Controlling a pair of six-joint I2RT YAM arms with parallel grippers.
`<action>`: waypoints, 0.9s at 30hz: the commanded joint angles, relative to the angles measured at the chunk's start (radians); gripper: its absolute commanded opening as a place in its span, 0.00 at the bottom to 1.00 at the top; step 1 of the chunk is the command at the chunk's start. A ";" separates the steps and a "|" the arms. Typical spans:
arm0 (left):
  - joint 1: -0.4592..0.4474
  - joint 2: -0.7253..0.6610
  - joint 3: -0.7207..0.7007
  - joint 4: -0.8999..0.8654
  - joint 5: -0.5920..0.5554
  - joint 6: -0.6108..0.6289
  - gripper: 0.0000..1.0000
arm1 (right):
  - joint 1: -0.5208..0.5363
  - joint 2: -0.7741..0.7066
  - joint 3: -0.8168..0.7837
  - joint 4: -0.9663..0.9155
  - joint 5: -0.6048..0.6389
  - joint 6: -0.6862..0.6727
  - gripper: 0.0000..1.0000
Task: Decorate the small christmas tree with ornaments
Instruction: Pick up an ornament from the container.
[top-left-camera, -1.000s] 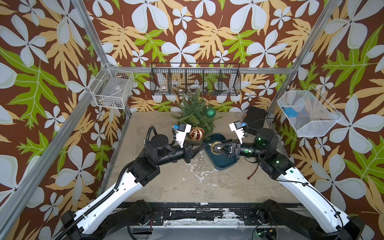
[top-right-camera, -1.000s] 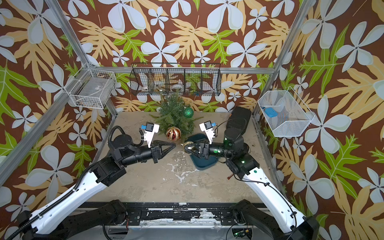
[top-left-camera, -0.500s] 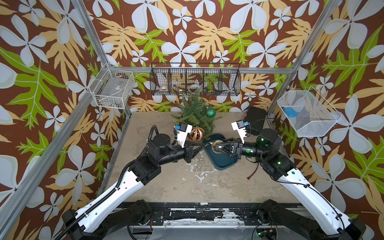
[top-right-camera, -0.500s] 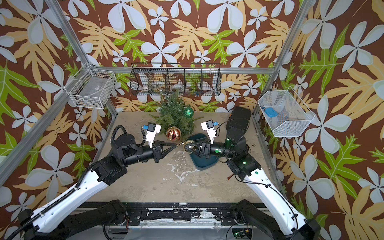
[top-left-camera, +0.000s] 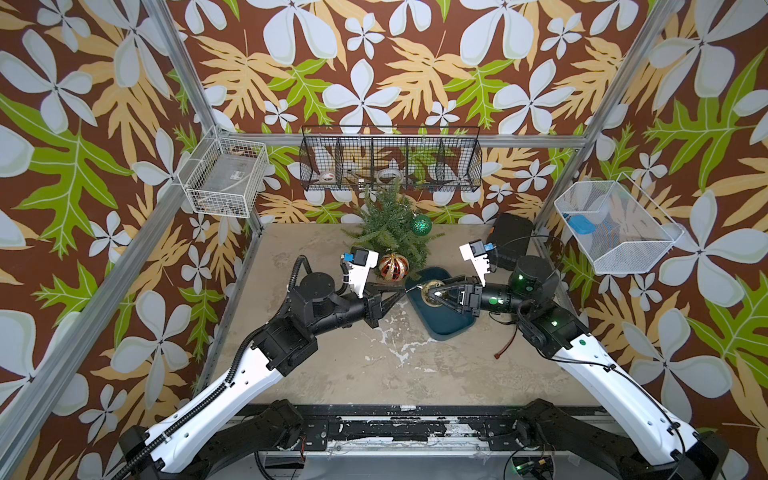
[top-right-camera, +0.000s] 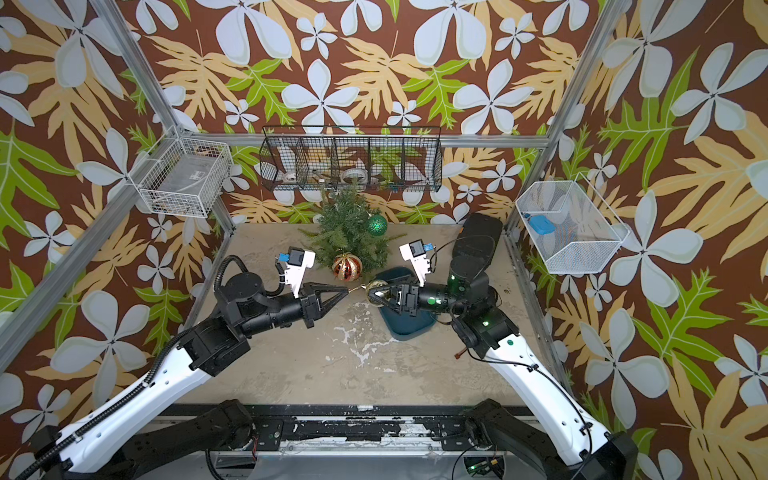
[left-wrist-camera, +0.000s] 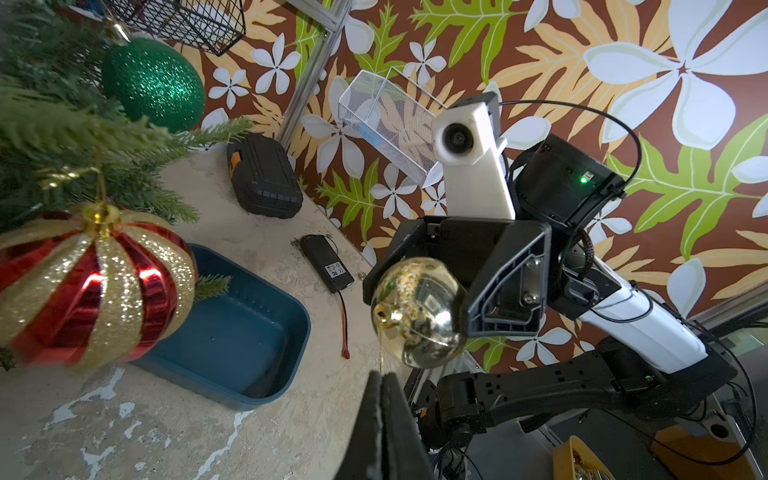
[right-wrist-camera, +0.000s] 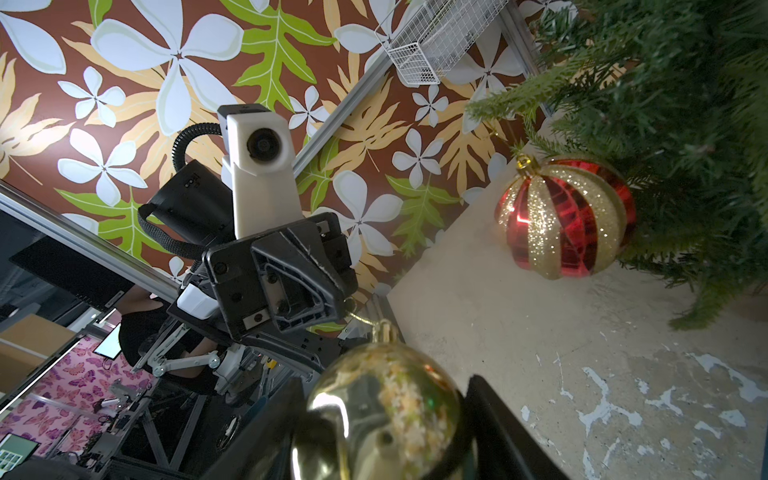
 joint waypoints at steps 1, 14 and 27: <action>0.001 -0.015 -0.002 0.008 -0.046 0.005 0.00 | 0.010 0.018 0.024 0.041 0.003 0.006 0.61; 0.005 -0.095 -0.010 -0.050 -0.159 0.027 0.00 | 0.096 0.134 0.117 0.068 0.041 -0.005 0.61; 0.126 -0.129 0.036 -0.141 -0.193 0.047 0.00 | 0.154 0.295 0.310 0.044 0.093 -0.032 0.60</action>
